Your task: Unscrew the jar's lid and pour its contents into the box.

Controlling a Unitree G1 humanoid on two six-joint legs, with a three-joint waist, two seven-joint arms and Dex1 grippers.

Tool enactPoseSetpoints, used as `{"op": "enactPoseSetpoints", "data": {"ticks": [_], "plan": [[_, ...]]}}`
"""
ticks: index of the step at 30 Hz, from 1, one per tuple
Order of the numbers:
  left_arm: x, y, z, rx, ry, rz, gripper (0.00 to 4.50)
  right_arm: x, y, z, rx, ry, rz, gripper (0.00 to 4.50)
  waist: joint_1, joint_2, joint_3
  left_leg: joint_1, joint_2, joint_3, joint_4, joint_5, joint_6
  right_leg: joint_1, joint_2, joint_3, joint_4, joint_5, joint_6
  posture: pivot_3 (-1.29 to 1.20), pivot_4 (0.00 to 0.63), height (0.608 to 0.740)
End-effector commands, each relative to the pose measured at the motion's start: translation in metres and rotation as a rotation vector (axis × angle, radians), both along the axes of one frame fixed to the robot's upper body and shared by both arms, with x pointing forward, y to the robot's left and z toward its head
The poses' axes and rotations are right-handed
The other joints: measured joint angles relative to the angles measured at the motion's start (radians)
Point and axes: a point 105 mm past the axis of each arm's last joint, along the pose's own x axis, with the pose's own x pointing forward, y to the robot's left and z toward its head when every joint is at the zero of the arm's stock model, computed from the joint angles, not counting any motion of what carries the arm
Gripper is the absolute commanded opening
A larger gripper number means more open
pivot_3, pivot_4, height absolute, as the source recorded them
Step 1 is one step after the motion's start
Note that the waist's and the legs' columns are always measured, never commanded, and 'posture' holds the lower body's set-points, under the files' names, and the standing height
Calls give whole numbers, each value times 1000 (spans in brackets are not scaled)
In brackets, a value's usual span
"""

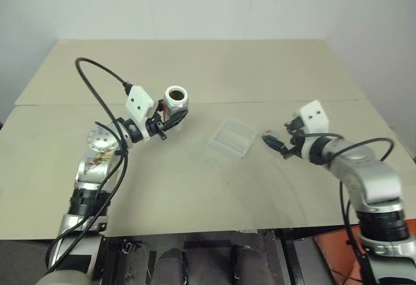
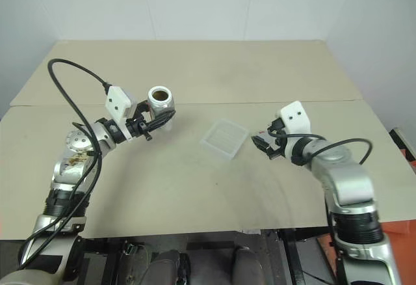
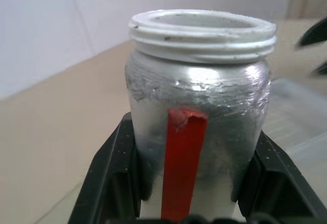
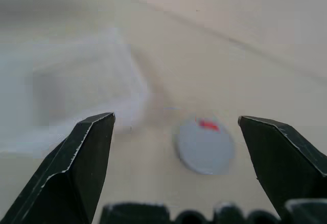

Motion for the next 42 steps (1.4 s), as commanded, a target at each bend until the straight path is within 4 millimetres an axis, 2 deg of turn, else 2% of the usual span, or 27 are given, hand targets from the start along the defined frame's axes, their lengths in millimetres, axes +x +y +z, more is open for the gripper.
{"op": "enactPoseSetpoints", "data": {"ticks": [1, 4, 7, 10, 13, 15, 19, 21, 23, 27, 34, 37, 40, 42], "plan": [[15, -18, 43, 88, -267, 86, 1913, -16, 10, 45, 58, -53, 150, 4478, 3, 0, 0, 0, 0, 0, 0, -1, 1, 0, 0, 0, 0, 1, -1, 0, 150, 740], [21, -46, 68, 313, -568, 111, 1913, -27, 12, 54, 42, 0, 227, 4478, 13, 0, 0, 0, 0, 0, 1, -3, 6, 1, 0, 0, 0, 1, -1, 0, 150, 740], [11, -80, 74, 596, -890, 2, 1913, -33, 14, 56, 20, 28, 257, 4478, 17, 0, 0, 0, 0, 0, 1, -3, 5, 2, 0, -1, 1, 2, 0, 0, 150, 740], [5, -105, 68, 895, -1217, -101, 1913, -35, 17, 58, 11, 41, 275, 4478, 19, 0, 0, -1, -1, 1, 1, -2, 4, 2, -1, -1, -1, 2, 1, 0, 150, 740], [9, -120, 56, 1138, -1475, -199, 1913, -36, 20, 59, 4, 48, 290, 4478, 22, 0, 0, -4, -2, 2, 1, -2, 4, -1, -1, 0, -2, 3, 2, 0, 150, 740], [12, -128, 46, 1233, -1573, -243, 1913, -36, 20, 60, 3, 48, 293, 4478, 25, 0, 0, -6, -2, 1, 1, -2, 4, -2, -1, 0, -2, 3, 3, 0, 150, 740], [10, -147, 25, 1301, -1736, -314, 1913, -36, 23, 61, 1, 49, 309, 4478, 25, 0, 0, -7, -1, 2, 1, -2, 4, -4, -1, 0, -1, 2, 3, 0, 150, 740], [9, -150, 13, 1332, -1782, -355, 1913, -36, 25, 62, 0, 47, 315, 4478, 26, 0, 0, -8, -1, 2, 1, -2, 4, -4, -1, 0, -1, 2, 3, 0, 150, 740], [9, -150, 9, 1339, -1804, -359, 1913, -37, 26, 63, -1, 43, 321, 4478, 26, 0, 0, -9, -1, 2, 2, -2, 3, -6, -1, 0, -1, 2, 3, 0, 150, 740], [8, -153, 15, 1304, -1849, -311, 1913, -39, 27, 64, -1, 40, 336, 4478, 25, 0, 0, -10, -1, 2, 2, -2, 3, -7, -1, 0, 0, 2, 3, 0, 150, 740], [12, -138, 24, 1250, -1741, -235, 1913, -40, 28, 63, -10, 37, 339, 4478, 25, 0, 0, -10, -1, 1, 3, -2, 3, -7, -2, 0, 1, 2, 3, 0, 150, 740], [20, -121, 32, 1193, -1603, -135, 1913, -42, 27, 61, -16, 41, 340, 4478, 24, 0, 0, -10, -1, 1, 4, -2, 3, -6, -2, 0, 1, 2, 3, 0, 150, 740], [31, -93, 39, 1139, -1429, -11, 1913, -43, 28, 60, -22, 43, 343, 4478, 18, 0, 0, -10, 0, 1, 4, -1, 3, -7, -2, 0, 1, 2, 3, 0, 150, 740], [37, -73, 41, 1037, -1261, 68, 1913, -43, 28, 59, -26, 42, 346, 4478, 14, 0, 0, -10, 0, 1, 5, -1, 3, -7, -2, 0, 2, 2, 3, 0, 150, 740]]}}
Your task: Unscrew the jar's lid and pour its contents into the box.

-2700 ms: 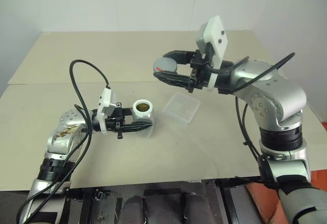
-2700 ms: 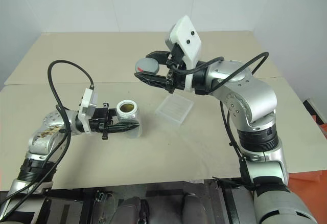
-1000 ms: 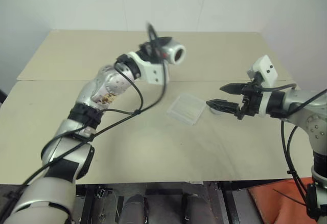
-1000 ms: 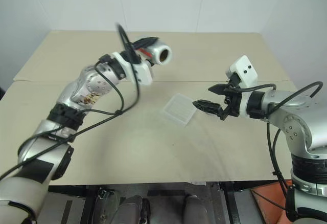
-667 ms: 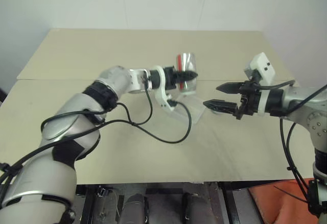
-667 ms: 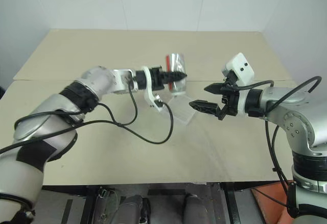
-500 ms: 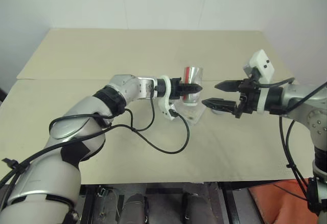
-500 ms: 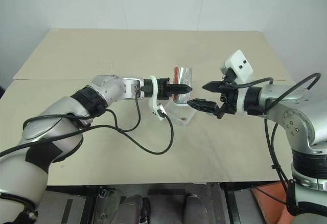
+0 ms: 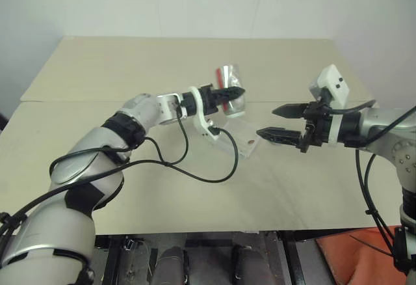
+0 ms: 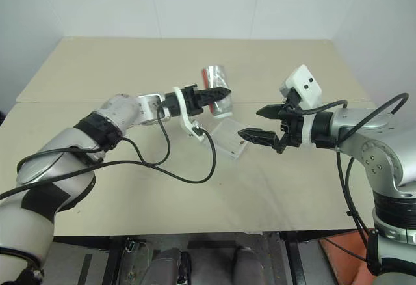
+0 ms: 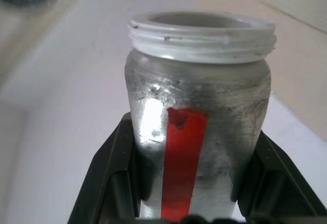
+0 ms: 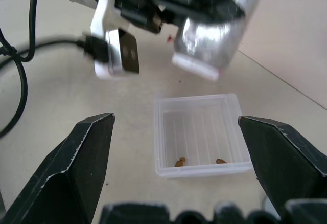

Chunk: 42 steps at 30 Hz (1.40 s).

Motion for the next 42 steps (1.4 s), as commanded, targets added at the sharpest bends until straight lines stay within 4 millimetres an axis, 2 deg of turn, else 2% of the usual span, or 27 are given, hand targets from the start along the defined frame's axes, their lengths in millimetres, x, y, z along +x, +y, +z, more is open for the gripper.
{"op": "enactPoseSetpoints", "data": {"ticks": [1, 4, 6, 9, 13, 16, 20, 25, 33, 40, 41, 42], "plan": [[10, 35, 21, -294, 168, 122, 1913, -6, 1, 8, -15, -49, 18, 4478, -4, 0, 0, 0, 0, 0, 0, 0, 0, 0, 0, 0, 0, 0, 0, 0, 150, 740], [13, 59, 15, -565, 406, 187, 1913, -7, 0, 8, -17, -55, 19, 4478, -4, 0, 0, 0, 1, 0, 2, 0, 0, 1, 0, 0, 1, 0, 0, 0, 150, 740], [12, 68, 10, -723, 561, 206, 1913, -8, 0, 8, -17, -66, 20, 4478, -4, 0, 0, 1, 1, 0, 3, 0, 0, 1, 0, 0, 2, 0, 0, 0, 150, 740], [10, 87, -7, -998, 822, 245, 1913, -7, 0, 7, -18, -80, 21, 4478, -1, 0, 0, 0, 1, -1, 5, 0, 0, 2, 0, 0, 2, 0, 0, 0, 150, 740], [5, 107, -17, -1307, 1019, 246, 1913, -8, -1, 6, -20, -90, 23, 4478, -4, 0, 0, 0, 1, -1, 9, -1, 1, 3, 0, 0, 4, 1, 1, 0, 150, 740], [0, 122, -28, -1497, 1102, 246, 1913, -8, -1, 6, -16, -100, 24, 4478, -5, 0, 0, 1, 1, -1, 11, -1, 1, 3, 0, 0, 4, 1, 1, 0, 150, 740], [-8, 132, -44, -1634, 1151, 273, 1913, -7, -3, 4, -23, -108, 16, 4478, -5, 1, 0, 5, 1, -2, 11, -1, 1, 7, 0, 1, 2, 1, 1, 0, 150, 740], [-14, 139, -62, -1707, 1200, 305, 1913, -6, -4, 1, -29, -118, 6, 4478, -1, 1, 0, 4, 1, -2, 11, -1, 1, 7, 0, 1, 3, 1, 1, 0, 150, 740], [-13, 144, -72, -1763, 1228, 288, 1913, -6, -4, -1, -34, -122, 9, 4478, -3, 1, 0, 5, 1, -2, 11, -1, 2, 7, 0, 1, 1, 2, 0, 0, 150, 740], [-15, 144, -80, -1775, 1254, 300, 4244, -8, -4, -2, -44, -120, 11, 4500, -3, 1, 0, 5, 1, -2, 11, -1, 2, 7, 0, 1, 1, 2, 0, 0, 150, 740], [-15, 144, -81, -1778, 1255, 301, 4473, -8, -4, -2, -44, -120, 11, 4500, -3, 1, 0, 5, 1, -1, 11, -1, 2, 7, 0, 1, 1, 2, 0, 0, 150, 740], [-16, 143, -82, -1776, 1254, 303, 4473, -8, -4, -2, -45, -119, 11, 4500, -3, 1, 0, 5, 1, -2, 11, -1, 2, 7, 0, 1, 1, 2, 0, 0, 150, 740]]}}
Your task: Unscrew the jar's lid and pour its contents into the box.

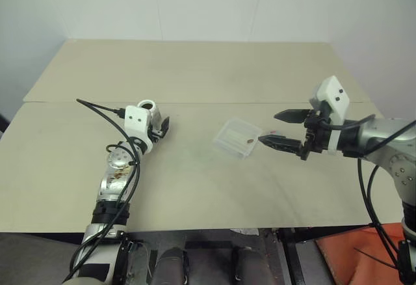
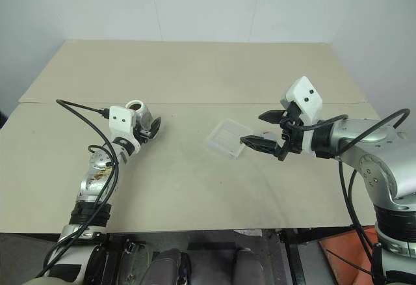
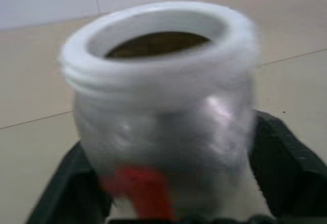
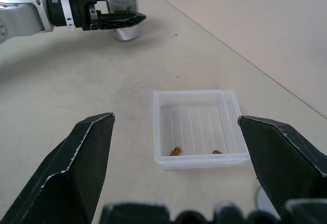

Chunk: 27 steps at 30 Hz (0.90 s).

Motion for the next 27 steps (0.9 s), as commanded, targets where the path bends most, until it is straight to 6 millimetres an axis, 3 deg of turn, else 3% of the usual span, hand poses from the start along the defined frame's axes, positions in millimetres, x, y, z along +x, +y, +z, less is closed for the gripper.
{"op": "enactPoseSetpoints", "data": {"ticks": [1, 7, 13, 19, 23, 27], "plan": [[-3, 1, 8, -15, -44, -1, 4473, -5, 1, 10, -16, -56, 13, 4500, 0, 0, 0, 0, 0, 0, 0, 0, 0, 0, 0, 0, 0, 0, 0, 0, 150, 740], [-14, 7, 8, -4, -33, 9, 4473, -6, 0, 8, -19, -47, 12, 4500, 0, 0, 0, 0, 0, 0, 0, 0, 0, 0, 0, 0, 0, 0, 0, 0, 150, 740], [-51, 12, 1, 70, -2, -42, 4473, -3, -10, 1, -16, -31, -36, 4500, -4, 0, 0, 0, 0, 0, -1, 0, 0, 0, 0, 1, 0, 0, 0, 0, 150, 740], [-82, 17, 8, 122, 29, -68, 4473, -2, -18, -6, -20, -7, -63, 4500, 2, 1, 0, 0, 1, -1, -1, -4, 6, 0, 0, 1, 0, 0, -1, 0, 150, 740], [-106, 27, 28, 164, 34, -130, 4473, -4, -19, -6, -18, -13, -50, 4500, -4, 1, 0, 0, 1, 0, -1, -4, 6, -2, 0, 2, 0, 0, -1, 0, 150, 740], [-129, 34, 62, 207, -2, -344, 4473, -5, -18, -4, -8, -58, -28, 4500, -4, 1, -1, 2, 1, 0, -2, -4, 6, -2, 0, 2, 0, 0, -1, 0, 150, 740]]}}
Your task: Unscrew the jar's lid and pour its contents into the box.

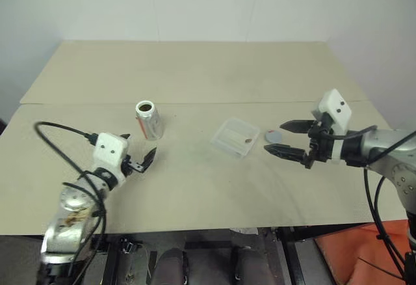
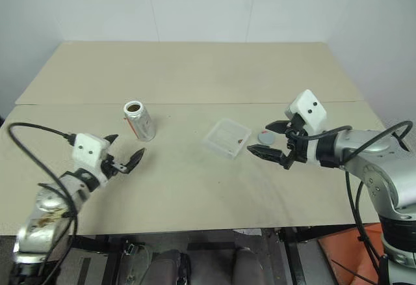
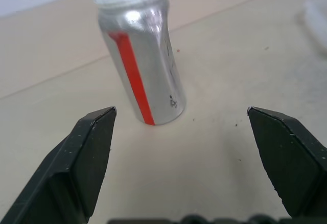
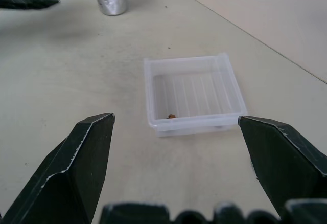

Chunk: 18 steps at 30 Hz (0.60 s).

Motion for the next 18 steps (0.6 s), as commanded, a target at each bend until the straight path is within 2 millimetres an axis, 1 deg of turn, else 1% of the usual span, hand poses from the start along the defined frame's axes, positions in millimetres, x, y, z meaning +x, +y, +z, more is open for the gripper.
{"op": "enactPoseSetpoints", "data": {"ticks": [1, 4, 7, 9, 11, 17, 18], "plan": [[-21, 1, 41, 15, -64, -199, 4473, -1, -2, 18, 6, -112, 16, 4500, 0, 1, 0, 0, 0, 0, 0, 0, 0, 0, 0, 0, 0, 0, 0, 0, 150, 740], [-32, 10, 64, 19, -60, -336, 4473, -2, 1, 17, 11, -126, 41, 4500, 1, 1, -1, 1, 0, 1, -1, 0, 0, 0, 0, 1, -1, 0, 0, 0, 150, 740], [-46, 17, 77, 26, -46, -455, 4473, -2, 1, 21, 21, -142, 44, 4500, 0, 1, -1, 1, 0, 2, -1, 1, -3, 0, 0, 1, -1, 0, 0, 0, 150, 740], [-53, 19, 76, 51, -22, -505, 4473, -4, -2, 23, 25, -147, 45, 4500, 0, 1, -1, 2, 0, 3, -1, 3, -5, 0, 0, 1, -1, 0, 0, 0, 150, 740], [-59, 21, 71, 72, 15, -532, 4473, -7, -6, 25, 24, -157, 53, 4500, 1, 1, -1, 2, 0, 3, -2, 3, -5, 0, 0, 2, -1, -1, 0, 0, 150, 740], [-70, 19, 63, 64, 45, -555, 4473, -16, -18, 24, 3, -149, 90, 4500, 1, 1, -1, 3, 0, 3, -2, 2, -4, 1, 0, 2, -1, -1, 0, 0, 150, 740], [-71, 20, 62, 68, 47, -558, 4473, -17, -18, 23, 0, -145, 100, 4500, 1, 1, -1, 3, 0, 3, -2, 1, -3, 1, 0, 2, -1, -1, 0, 0, 150, 740]]}}
